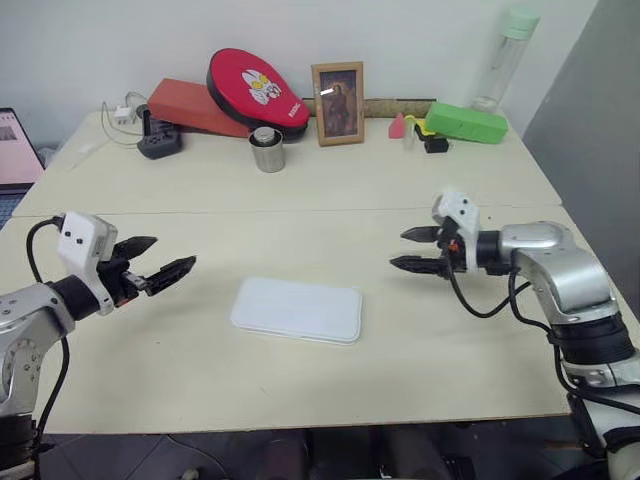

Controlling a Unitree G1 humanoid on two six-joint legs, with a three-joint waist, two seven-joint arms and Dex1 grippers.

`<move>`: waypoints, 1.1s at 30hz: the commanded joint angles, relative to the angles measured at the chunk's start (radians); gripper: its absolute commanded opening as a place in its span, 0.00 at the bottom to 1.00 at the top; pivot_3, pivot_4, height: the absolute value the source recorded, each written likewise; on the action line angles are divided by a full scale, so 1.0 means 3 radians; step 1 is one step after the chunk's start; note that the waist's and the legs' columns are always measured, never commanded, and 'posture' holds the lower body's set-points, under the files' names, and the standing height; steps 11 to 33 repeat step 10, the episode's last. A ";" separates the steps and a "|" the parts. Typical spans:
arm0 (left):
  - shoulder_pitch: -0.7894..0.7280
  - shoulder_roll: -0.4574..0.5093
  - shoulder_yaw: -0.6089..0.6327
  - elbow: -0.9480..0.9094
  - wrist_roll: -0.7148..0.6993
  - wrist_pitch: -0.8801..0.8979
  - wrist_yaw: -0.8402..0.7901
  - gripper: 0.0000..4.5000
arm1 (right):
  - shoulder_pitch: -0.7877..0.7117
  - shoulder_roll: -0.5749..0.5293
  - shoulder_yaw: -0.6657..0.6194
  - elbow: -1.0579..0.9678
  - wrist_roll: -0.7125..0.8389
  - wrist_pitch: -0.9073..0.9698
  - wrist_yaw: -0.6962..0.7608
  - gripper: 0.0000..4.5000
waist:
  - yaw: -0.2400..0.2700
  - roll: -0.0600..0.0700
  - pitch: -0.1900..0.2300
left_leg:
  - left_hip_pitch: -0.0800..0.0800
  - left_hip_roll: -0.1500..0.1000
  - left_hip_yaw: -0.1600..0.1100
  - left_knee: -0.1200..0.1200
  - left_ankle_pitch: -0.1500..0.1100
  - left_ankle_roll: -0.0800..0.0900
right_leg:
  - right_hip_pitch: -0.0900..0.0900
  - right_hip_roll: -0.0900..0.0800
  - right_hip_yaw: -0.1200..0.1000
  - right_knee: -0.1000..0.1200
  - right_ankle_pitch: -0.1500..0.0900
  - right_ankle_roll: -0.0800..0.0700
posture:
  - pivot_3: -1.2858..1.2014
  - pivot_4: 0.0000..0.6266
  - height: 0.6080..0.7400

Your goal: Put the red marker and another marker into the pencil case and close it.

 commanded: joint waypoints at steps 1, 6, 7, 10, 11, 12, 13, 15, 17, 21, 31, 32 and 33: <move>-0.0169 0.0022 0.0016 0.0210 0.0096 -0.0173 -0.0037 1.00 | 0.0037 -0.0083 -0.0253 -0.0015 0.0014 0.0060 -0.0237 0.89 | -0.0004 0.0000 0.0000 | -0.0001 0.0001 0.0000 0.0000 0.0000 0.0000 | 0.0000 0.0000 -0.0001 0.0000 0.0000 0.0000 | 0.52 0.24 1.00; -0.0349 0.0045 -0.0101 0.0446 0.0223 -0.0287 -0.0141 1.00 | 0.0173 -0.0100 -0.0445 -0.0112 0.0089 0.0148 -0.0469 0.99 | -0.0008 0.0000 0.0000 | 0.0000 0.0001 0.0002 0.0000 0.0000 0.0000 | 0.0000 0.0000 0.0001 0.0000 0.0000 0.0000 | 0.52 0.24 1.00; -0.0366 0.0042 -0.0114 0.0454 0.0232 -0.0288 -0.0157 1.00 | 0.0186 -0.0095 -0.0461 -0.0138 0.0114 0.0167 -0.0484 0.99 | -0.0010 0.0000 0.0000 | -0.0001 0.0001 0.0003 0.0000 0.0000 0.0000 | -0.0001 0.0000 0.0001 0.0000 0.0000 0.0000 | 0.52 0.24 1.00; -0.0424 0.0022 -0.0174 0.0472 0.0265 -0.0303 -0.0184 1.00 | 0.0213 -0.0099 -0.0499 -0.0198 0.0166 0.0217 -0.0541 0.99 | -0.0009 0.0000 0.0000 | -0.0001 0.0001 0.0002 0.0000 0.0000 0.0000 | -0.0001 0.0000 0.0001 0.0000 0.0000 0.0000 | 0.52 0.24 1.00; -0.0424 0.0022 -0.0174 0.0472 0.0265 -0.0303 -0.0184 1.00 | 0.0213 -0.0099 -0.0499 -0.0198 0.0166 0.0217 -0.0541 0.99 | -0.0009 0.0000 0.0000 | -0.0001 0.0001 0.0002 0.0000 0.0000 0.0000 | -0.0001 0.0000 0.0001 0.0000 0.0000 0.0000 | 0.52 0.24 1.00; -0.0424 0.0022 -0.0174 0.0472 0.0265 -0.0303 -0.0184 1.00 | 0.0213 -0.0099 -0.0499 -0.0198 0.0166 0.0217 -0.0541 0.99 | -0.0009 0.0000 0.0000 | -0.0001 0.0001 0.0002 0.0000 0.0000 0.0000 | -0.0001 0.0000 0.0001 0.0000 0.0000 0.0000 | 0.52 0.24 1.00; -0.0424 0.0022 -0.0174 0.0472 0.0265 -0.0303 -0.0184 1.00 | 0.0213 -0.0099 -0.0499 -0.0198 0.0166 0.0217 -0.0541 0.99 | -0.0009 0.0000 0.0000 | -0.0001 0.0001 0.0002 0.0000 0.0000 0.0000 | -0.0001 0.0000 0.0001 0.0000 0.0000 0.0000 | 0.52 0.24 1.00; -0.0424 0.0022 -0.0174 0.0472 0.0265 -0.0303 -0.0184 1.00 | 0.0213 -0.0099 -0.0499 -0.0198 0.0166 0.0217 -0.0541 0.99 | -0.0009 0.0000 0.0000 | -0.0001 0.0001 0.0002 0.0000 0.0000 0.0000 | -0.0001 0.0000 0.0001 0.0000 0.0000 0.0000 | 0.52 0.24 1.00; -0.0424 0.0022 -0.0174 0.0472 0.0265 -0.0303 -0.0184 1.00 | 0.0213 -0.0099 -0.0499 -0.0198 0.0166 0.0217 -0.0541 0.99 | -0.0009 0.0000 0.0000 | -0.0001 0.0001 0.0002 0.0000 0.0000 0.0000 | -0.0001 0.0000 0.0001 0.0000 0.0000 0.0000 | 0.52 0.24 1.00; -0.0424 0.0022 -0.0174 0.0472 0.0265 -0.0303 -0.0184 1.00 | 0.0213 -0.0099 -0.0499 -0.0198 0.0166 0.0217 -0.0541 0.99 | -0.0009 0.0000 0.0000 | -0.0001 0.0001 0.0002 0.0000 0.0000 0.0000 | -0.0001 0.0000 0.0001 0.0000 0.0000 0.0000 | 0.52 0.24 1.00; -0.0424 0.0022 -0.0174 0.0472 0.0265 -0.0303 -0.0184 1.00 | 0.0213 -0.0099 -0.0499 -0.0198 0.0166 0.0217 -0.0541 0.99 | -0.0009 0.0000 0.0000 | -0.0001 0.0001 0.0002 0.0000 0.0000 0.0000 | -0.0001 0.0000 0.0001 0.0000 0.0000 0.0000 | 0.52 0.24 1.00; -0.0424 0.0022 -0.0174 0.0472 0.0265 -0.0303 -0.0184 1.00 | 0.0213 -0.0099 -0.0499 -0.0198 0.0166 0.0217 -0.0541 0.99 | -0.0009 0.0000 0.0000 | -0.0001 0.0001 0.0002 0.0000 0.0000 0.0000 | -0.0001 0.0000 0.0001 0.0000 0.0000 0.0000 | 0.52 0.24 1.00; -0.0424 0.0022 -0.0174 0.0472 0.0265 -0.0303 -0.0184 1.00 | 0.0213 -0.0099 -0.0499 -0.0198 0.0166 0.0217 -0.0541 0.99 | -0.0009 0.0000 0.0000 | -0.0001 0.0001 0.0002 0.0000 0.0000 0.0000 | -0.0001 0.0000 0.0001 0.0000 0.0000 0.0000 | 0.52 0.24 1.00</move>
